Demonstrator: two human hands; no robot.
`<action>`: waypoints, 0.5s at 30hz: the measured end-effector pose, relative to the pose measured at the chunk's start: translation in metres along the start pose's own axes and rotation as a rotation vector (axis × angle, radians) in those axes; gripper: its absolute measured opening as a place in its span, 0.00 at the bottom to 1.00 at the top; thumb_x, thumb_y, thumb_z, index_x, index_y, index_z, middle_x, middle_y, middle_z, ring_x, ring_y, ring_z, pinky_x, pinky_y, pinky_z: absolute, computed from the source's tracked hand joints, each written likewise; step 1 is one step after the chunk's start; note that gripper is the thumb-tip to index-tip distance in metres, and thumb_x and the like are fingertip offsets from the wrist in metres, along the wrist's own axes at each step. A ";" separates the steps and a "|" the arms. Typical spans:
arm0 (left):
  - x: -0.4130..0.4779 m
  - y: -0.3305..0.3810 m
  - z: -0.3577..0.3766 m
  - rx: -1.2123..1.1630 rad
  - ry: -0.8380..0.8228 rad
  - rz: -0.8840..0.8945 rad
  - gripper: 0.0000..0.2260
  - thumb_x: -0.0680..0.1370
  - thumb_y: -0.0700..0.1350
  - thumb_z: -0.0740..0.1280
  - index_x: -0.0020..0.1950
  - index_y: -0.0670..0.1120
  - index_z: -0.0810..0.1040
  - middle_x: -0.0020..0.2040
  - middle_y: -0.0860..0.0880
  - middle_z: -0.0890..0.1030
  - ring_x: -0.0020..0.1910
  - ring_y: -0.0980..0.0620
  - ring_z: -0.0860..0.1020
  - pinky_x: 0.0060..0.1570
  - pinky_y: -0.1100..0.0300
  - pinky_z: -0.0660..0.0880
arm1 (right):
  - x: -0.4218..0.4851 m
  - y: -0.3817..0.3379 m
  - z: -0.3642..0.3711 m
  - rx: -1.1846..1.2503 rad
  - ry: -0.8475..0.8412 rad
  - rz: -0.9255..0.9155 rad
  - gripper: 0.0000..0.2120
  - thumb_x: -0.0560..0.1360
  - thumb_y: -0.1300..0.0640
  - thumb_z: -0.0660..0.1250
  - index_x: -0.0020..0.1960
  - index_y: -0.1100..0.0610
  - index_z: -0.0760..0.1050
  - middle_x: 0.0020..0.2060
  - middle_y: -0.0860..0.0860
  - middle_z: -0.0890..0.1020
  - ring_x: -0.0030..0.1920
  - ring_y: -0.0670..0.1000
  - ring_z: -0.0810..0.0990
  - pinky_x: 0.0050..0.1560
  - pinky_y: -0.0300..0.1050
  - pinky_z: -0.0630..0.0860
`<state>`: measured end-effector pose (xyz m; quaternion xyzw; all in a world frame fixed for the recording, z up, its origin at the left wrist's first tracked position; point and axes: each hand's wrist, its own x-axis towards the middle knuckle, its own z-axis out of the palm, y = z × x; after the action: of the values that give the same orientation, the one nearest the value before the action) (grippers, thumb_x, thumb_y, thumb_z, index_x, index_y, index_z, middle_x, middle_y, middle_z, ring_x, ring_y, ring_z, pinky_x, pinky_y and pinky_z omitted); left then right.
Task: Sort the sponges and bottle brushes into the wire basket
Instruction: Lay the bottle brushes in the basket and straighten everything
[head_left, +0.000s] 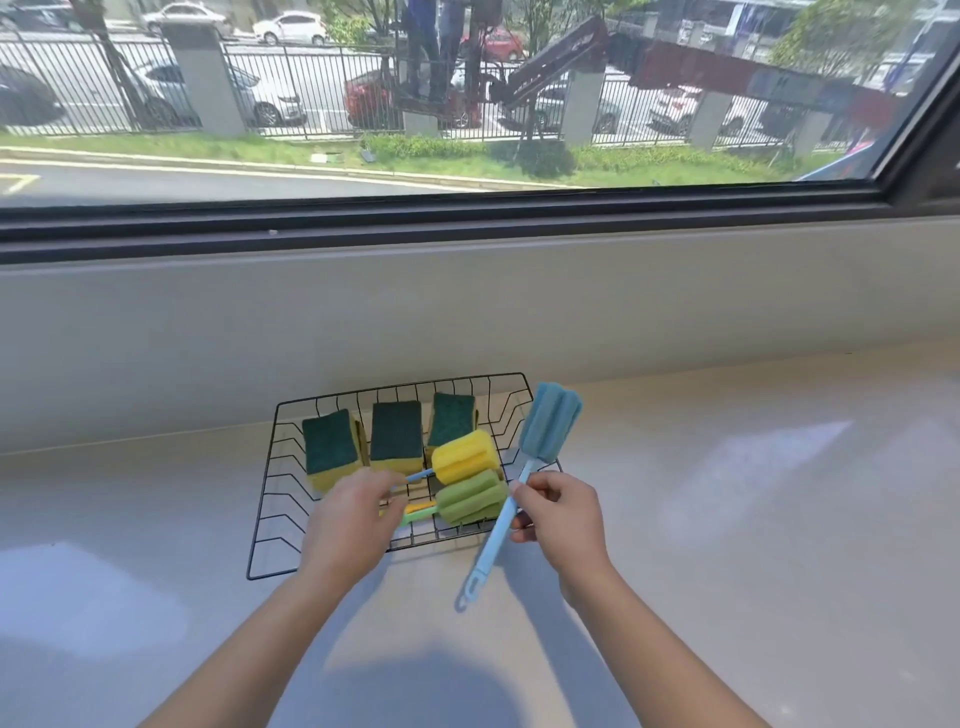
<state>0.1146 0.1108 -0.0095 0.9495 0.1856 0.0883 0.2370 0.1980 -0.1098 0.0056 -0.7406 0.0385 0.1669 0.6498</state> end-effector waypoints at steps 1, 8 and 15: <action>-0.006 0.007 -0.002 -0.120 -0.017 0.013 0.10 0.79 0.52 0.66 0.58 0.55 0.81 0.44 0.57 0.78 0.44 0.57 0.77 0.42 0.59 0.74 | -0.003 -0.002 0.004 0.034 -0.001 -0.005 0.07 0.77 0.63 0.71 0.41 0.62 0.82 0.27 0.50 0.82 0.29 0.49 0.81 0.32 0.43 0.81; -0.031 0.032 -0.013 -0.081 -0.094 0.217 0.09 0.77 0.57 0.67 0.55 0.59 0.80 0.41 0.61 0.78 0.43 0.57 0.72 0.45 0.54 0.75 | -0.026 -0.018 0.040 0.302 -0.040 -0.006 0.07 0.78 0.63 0.70 0.44 0.67 0.81 0.32 0.57 0.84 0.32 0.52 0.83 0.36 0.42 0.82; -0.021 -0.013 -0.019 0.003 -0.026 0.101 0.03 0.79 0.49 0.67 0.50 0.54 0.80 0.40 0.57 0.79 0.44 0.50 0.73 0.42 0.51 0.75 | -0.027 -0.003 0.039 -0.127 -0.177 -0.036 0.04 0.73 0.63 0.65 0.44 0.59 0.79 0.36 0.49 0.82 0.35 0.50 0.80 0.43 0.52 0.80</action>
<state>0.0861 0.1208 -0.0003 0.9591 0.1345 0.0873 0.2333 0.1660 -0.0750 0.0129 -0.7632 -0.0428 0.2222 0.6052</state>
